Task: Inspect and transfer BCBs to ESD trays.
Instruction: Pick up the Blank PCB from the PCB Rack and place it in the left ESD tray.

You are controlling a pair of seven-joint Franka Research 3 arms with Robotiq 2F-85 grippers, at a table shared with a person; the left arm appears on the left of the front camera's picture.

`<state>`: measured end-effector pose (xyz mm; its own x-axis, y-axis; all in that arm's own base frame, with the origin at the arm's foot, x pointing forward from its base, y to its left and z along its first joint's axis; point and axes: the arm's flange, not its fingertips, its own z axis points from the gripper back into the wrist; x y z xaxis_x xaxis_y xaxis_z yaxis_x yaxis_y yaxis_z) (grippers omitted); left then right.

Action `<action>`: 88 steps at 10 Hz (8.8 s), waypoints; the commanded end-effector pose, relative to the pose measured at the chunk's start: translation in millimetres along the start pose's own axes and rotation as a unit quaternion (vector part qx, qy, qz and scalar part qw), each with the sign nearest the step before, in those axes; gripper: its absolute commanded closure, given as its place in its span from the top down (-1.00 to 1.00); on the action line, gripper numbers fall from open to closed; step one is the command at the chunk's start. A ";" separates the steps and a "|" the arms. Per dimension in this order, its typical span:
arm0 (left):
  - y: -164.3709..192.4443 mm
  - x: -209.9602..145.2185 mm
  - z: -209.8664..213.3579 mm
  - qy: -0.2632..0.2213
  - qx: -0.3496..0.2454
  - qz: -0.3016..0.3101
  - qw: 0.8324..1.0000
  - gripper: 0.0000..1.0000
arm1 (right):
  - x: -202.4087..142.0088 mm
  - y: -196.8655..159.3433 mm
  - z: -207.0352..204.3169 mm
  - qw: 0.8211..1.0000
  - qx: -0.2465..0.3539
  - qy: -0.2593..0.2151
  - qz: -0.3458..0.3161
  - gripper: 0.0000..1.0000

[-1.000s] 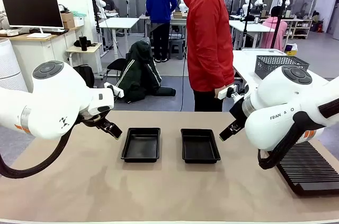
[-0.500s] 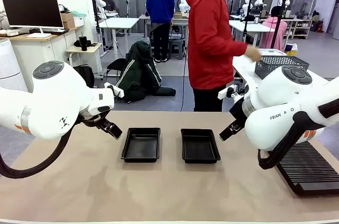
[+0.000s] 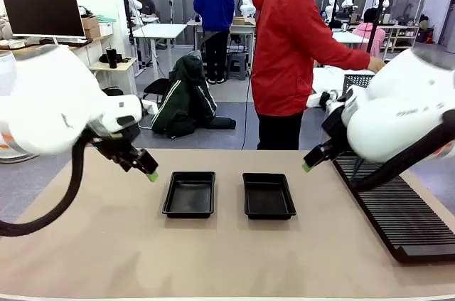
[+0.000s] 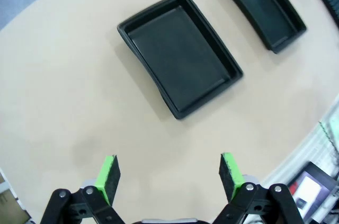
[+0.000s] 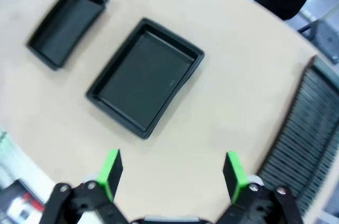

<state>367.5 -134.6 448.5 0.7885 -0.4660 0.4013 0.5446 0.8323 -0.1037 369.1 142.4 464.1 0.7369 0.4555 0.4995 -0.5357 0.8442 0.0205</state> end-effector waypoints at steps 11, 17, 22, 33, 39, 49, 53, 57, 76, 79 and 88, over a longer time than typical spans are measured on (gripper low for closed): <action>71.9 -88.8 154.9 -0.091 -0.146 0.093 0.981 1.00 | -44.4 -108.9 204.9 0.967 0.146 -0.015 -0.210 1.00; 83.4 -111.3 193.1 -0.130 -0.167 0.091 0.973 1.00 | -67.7 -145.1 259.0 0.962 0.146 -0.062 -0.224 1.00; 75.9 -114.9 185.5 -0.131 -0.173 0.094 0.972 1.00 | -43.4 -138.5 287.6 0.968 0.124 -0.058 -0.211 1.00; 65.9 -103.7 213.3 -0.124 -0.127 0.204 0.963 1.00 | -47.6 -141.9 284.7 0.967 0.114 -0.062 -0.220 1.00; 85.0 -73.2 256.1 -0.075 -0.112 0.269 0.954 1.00 | -47.6 -141.9 284.7 0.967 0.114 -0.062 -0.220 1.00; 111.7 -54.2 299.9 -0.040 -0.058 0.213 0.975 1.00 | -47.6 -141.9 284.7 0.967 0.114 -0.062 -0.220 1.00; 113.3 -44.3 312.7 -0.049 -0.054 0.196 0.978 1.00 | -47.6 -141.9 284.7 0.967 0.114 -0.062 -0.220 1.00; 124.3 -50.9 317.8 -0.053 -0.049 0.215 0.974 1.00 | -47.6 -141.9 284.7 0.967 0.114 -0.062 -0.220 1.00; 132.2 -65.6 329.5 -0.071 -0.055 0.232 0.969 1.00 | -47.6 -141.9 284.7 0.967 0.114 -0.062 -0.220 1.00; 132.2 -65.6 329.5 -0.071 -0.055 0.232 0.969 1.00 | -47.6 -141.9 284.7 0.967 0.114 -0.062 -0.220 1.00; 132.2 -65.6 329.5 -0.071 -0.055 0.232 0.969 1.00 | -47.6 -141.9 284.7 0.967 0.114 -0.062 -0.220 1.00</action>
<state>294.0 104.6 708.4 0.9138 0.0024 0.4061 0.1746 0.9005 -0.3983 292.0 -81.1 684.1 0.8665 0.0112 0.4990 -0.2600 0.8636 0.4320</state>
